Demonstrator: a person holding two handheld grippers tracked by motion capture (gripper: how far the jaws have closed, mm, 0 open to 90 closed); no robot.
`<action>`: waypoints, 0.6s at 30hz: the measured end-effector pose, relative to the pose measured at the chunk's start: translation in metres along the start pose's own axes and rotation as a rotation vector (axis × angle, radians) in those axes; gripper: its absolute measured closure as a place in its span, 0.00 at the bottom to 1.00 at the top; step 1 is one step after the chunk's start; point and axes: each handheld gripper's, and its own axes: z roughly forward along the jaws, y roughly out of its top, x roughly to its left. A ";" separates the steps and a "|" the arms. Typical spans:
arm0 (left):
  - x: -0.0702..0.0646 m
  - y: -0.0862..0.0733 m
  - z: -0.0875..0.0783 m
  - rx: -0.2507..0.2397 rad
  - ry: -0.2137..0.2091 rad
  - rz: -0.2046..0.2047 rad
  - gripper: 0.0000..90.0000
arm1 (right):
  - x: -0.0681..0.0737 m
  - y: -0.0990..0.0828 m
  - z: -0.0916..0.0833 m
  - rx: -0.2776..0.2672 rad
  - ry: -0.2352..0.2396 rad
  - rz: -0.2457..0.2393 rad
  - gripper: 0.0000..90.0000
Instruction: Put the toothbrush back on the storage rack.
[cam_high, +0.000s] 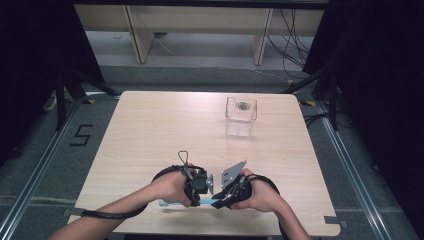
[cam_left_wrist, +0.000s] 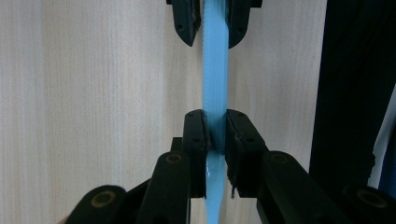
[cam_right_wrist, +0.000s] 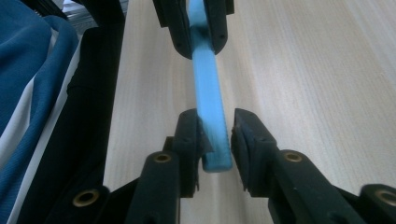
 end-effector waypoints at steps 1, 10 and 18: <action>0.000 0.000 0.000 0.000 0.000 0.000 0.87 | 0.000 0.000 0.000 0.000 0.000 0.000 0.82; -0.001 0.000 0.000 0.001 -0.004 0.001 0.87 | 0.004 0.000 0.000 0.014 0.018 -0.001 0.87; 0.000 -0.004 -0.019 -0.163 0.089 -0.045 0.71 | 0.003 -0.002 -0.005 -0.006 -0.060 -0.018 0.88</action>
